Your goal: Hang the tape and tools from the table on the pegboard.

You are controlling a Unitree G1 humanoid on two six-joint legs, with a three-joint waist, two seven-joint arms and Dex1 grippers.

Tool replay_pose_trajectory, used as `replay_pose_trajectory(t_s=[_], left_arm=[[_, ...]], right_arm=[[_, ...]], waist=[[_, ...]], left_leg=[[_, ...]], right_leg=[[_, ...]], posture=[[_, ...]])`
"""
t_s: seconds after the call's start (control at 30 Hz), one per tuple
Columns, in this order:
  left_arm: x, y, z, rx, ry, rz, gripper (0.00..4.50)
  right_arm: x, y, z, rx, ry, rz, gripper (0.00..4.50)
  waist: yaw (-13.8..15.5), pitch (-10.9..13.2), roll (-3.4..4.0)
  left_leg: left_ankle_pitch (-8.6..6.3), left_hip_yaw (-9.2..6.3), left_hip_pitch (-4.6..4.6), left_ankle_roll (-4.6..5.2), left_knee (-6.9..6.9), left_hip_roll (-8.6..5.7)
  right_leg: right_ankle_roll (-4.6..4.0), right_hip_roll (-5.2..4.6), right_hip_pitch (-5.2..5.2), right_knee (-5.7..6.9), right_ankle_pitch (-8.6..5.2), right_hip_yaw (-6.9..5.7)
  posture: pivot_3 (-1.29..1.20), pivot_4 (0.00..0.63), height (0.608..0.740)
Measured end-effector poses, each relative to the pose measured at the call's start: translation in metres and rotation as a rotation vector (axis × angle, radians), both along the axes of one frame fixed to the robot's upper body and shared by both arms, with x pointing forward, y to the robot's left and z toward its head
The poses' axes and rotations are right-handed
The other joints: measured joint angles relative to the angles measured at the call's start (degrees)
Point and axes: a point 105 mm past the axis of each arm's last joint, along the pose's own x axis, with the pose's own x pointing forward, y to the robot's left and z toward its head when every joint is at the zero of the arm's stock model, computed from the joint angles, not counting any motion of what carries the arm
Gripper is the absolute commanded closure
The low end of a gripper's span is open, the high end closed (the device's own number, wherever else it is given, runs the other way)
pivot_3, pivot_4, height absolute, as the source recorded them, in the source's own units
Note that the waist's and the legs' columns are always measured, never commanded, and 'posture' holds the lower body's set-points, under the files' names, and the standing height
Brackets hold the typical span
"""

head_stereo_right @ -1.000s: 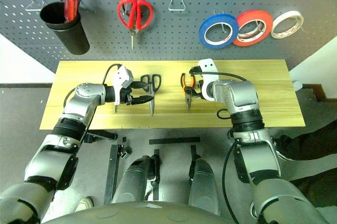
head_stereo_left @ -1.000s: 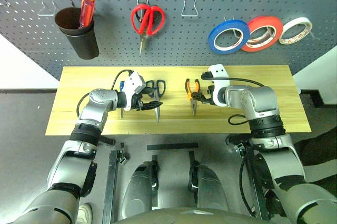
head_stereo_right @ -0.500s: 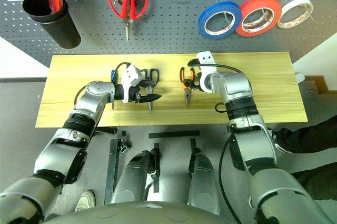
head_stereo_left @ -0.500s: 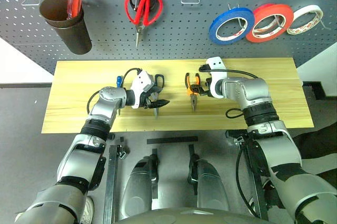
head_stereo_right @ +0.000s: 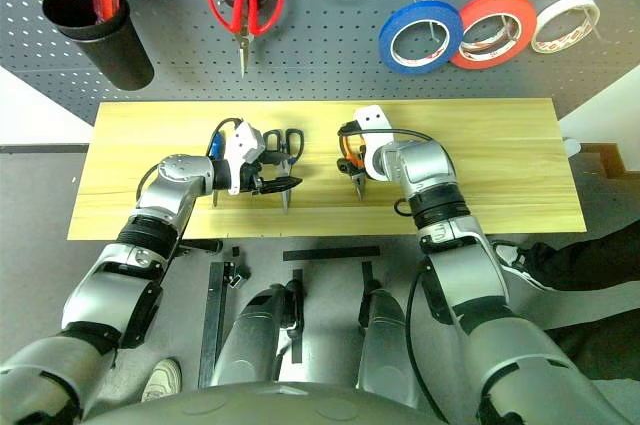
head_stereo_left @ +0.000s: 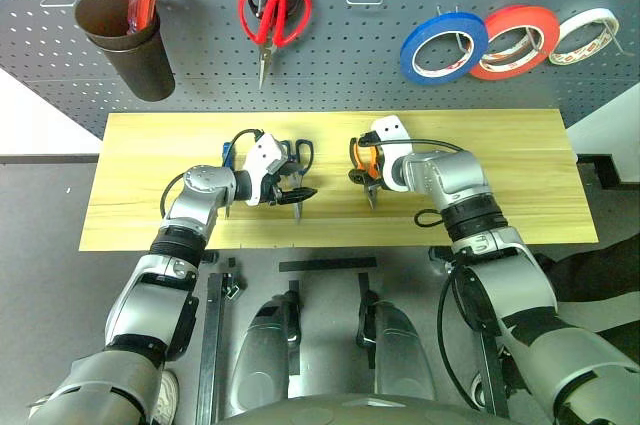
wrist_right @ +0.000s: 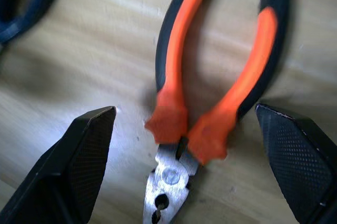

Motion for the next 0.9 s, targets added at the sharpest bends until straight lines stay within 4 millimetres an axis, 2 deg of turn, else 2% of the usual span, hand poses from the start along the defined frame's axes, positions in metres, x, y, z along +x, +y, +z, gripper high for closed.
replay_pose_trajectory(t_s=[0.07,0.1,0.17,0.33,0.37,0.47,0.6,0.7,0.77,0.9], left_arm=[[0.001,0.003,0.001,0.002,-0.005,0.011,1.02],[0.002,0.004,0.002,-0.001,-0.007,0.018,1.02],[0.003,0.007,0.003,-0.005,-0.012,0.028,1.02],[0.003,0.008,0.004,-0.004,-0.022,0.028,1.02],[0.003,0.008,0.004,-0.004,-0.024,0.028,1.02],[0.001,0.007,0.006,-0.018,-0.025,0.008,1.02],[-0.013,0.002,0.025,-0.146,-0.030,-0.107,1.02],[-0.022,0.010,0.033,-0.168,-0.044,-0.158,1.02],[-0.024,0.019,0.037,-0.188,-0.050,-0.155,1.02],[-0.032,0.032,0.049,-0.234,-0.079,-0.183,1.02]], right_arm=[[0.002,0.000,-0.001,-0.036,-0.017,0.000,0.05],[0.002,0.000,-0.001,-0.048,-0.022,0.002,0.22],[0.004,-0.001,-0.001,-0.063,-0.028,0.000,0.67],[0.006,-0.006,-0.001,-0.094,-0.022,-0.010,2.32],[0.006,-0.006,-0.001,-0.092,-0.019,-0.008,2.41],[0.006,-0.006,0.000,-0.087,-0.008,-0.002,2.41],[0.001,-0.009,0.000,-0.084,0.002,0.012,2.41],[-0.010,-0.009,0.003,-0.053,-0.006,0.043,2.42],[-0.018,-0.008,0.011,-0.027,-0.024,0.067,2.42],[-0.039,-0.004,0.043,0.061,-0.082,0.114,2.42]], waist=[[-0.01,0.00,0.00],[-0.01,0.00,0.00],[0.03,0.00,0.00],[0.01,0.00,0.00],[0.01,-0.01,0.00],[0.04,-0.02,-0.01],[0.10,-0.05,-0.01],[0.10,-0.10,0.01],[0.06,-0.15,0.00],[0.19,-0.46,-0.05]], left_leg=[[0.00,0.00,0.01,-0.01,0.00,0.01],[0.01,0.00,0.01,-0.01,0.00,0.01],[0.01,0.00,0.01,-0.01,0.00,0.01],[0.01,0.00,0.01,-0.02,-0.01,0.01],[0.01,0.00,0.01,-0.02,-0.01,0.01],[0.01,0.02,0.00,-0.03,-0.03,0.01],[0.02,0.03,-0.07,-0.03,-0.04,0.02],[0.02,0.03,-0.14,-0.04,-0.09,0.01],[0.02,0.04,-0.16,-0.04,-0.10,0.01],[0.03,0.02,-0.28,-0.05,-0.09,0.01]], right_leg=[[0.00,0.00,0.00,0.00,0.00,0.00],[0.00,0.00,0.01,0.00,0.00,0.00],[0.00,0.00,0.01,0.00,0.00,0.00],[0.01,0.01,0.01,0.00,0.00,-0.01],[0.01,0.01,0.01,-0.01,0.00,0.00],[0.01,0.01,0.01,-0.02,0.00,-0.01],[0.01,0.00,0.00,-0.08,0.00,-0.03],[0.02,0.00,-0.06,-0.11,0.00,-0.05],[0.02,0.01,-0.08,-0.12,0.00,-0.05],[0.02,0.02,-0.14,-0.15,0.01,-0.08]], posture=[[0.16,0.416,0.711],[0.16,0.413,0.711],[0.16,0.412,0.711],[0.16,0.391,0.711],[0.16,0.381,0.711],[0.16,0.358,0.711],[0.15,0.320,0.711],[0.15,0.290,0.711],[0.15,0.268,0.711],[0.15,0.230,0.711]])
